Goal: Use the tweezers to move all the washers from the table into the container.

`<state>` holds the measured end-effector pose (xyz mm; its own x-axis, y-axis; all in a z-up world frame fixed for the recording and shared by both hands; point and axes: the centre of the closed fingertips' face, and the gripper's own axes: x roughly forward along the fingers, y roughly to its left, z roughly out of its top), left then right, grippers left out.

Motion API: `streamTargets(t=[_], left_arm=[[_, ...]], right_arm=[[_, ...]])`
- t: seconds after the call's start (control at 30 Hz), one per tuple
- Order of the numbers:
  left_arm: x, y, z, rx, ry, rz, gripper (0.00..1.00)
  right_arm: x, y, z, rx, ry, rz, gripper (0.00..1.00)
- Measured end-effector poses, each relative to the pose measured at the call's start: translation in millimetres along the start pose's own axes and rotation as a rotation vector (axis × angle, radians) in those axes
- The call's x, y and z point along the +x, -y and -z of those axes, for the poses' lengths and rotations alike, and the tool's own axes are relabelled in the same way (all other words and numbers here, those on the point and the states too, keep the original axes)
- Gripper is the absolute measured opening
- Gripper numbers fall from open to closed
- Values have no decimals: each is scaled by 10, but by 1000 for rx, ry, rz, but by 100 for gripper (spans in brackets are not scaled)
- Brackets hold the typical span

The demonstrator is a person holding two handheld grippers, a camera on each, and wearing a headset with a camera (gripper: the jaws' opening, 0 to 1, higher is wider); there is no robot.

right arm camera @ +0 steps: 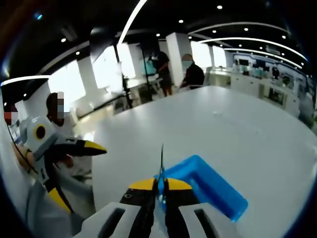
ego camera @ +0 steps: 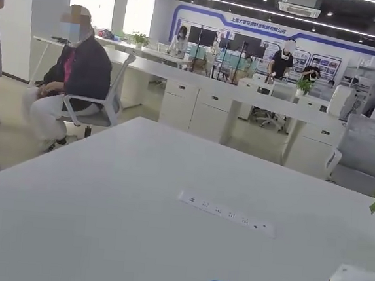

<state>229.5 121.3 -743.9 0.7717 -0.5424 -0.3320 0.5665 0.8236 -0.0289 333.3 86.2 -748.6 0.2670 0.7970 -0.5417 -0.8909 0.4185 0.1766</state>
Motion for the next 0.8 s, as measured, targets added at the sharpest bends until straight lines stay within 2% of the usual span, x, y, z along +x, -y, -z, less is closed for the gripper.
streamTargets(t=[0.13,0.33,0.47,0.8], left_arm=[[-1,-12,2,-7,1,-4,83],[-2,-28,7,-15,0,-9,83],[0,-24,18,-18,-4,-4,80],[-7,-68,31,-16,-12,-27,79]], right_arm=[[149,189,35,12,-14,35,3],[340,312,115,32,-35,50,4],[442,359,187,16,-63,57,4],[621,360,257,19,-80,39,4]])
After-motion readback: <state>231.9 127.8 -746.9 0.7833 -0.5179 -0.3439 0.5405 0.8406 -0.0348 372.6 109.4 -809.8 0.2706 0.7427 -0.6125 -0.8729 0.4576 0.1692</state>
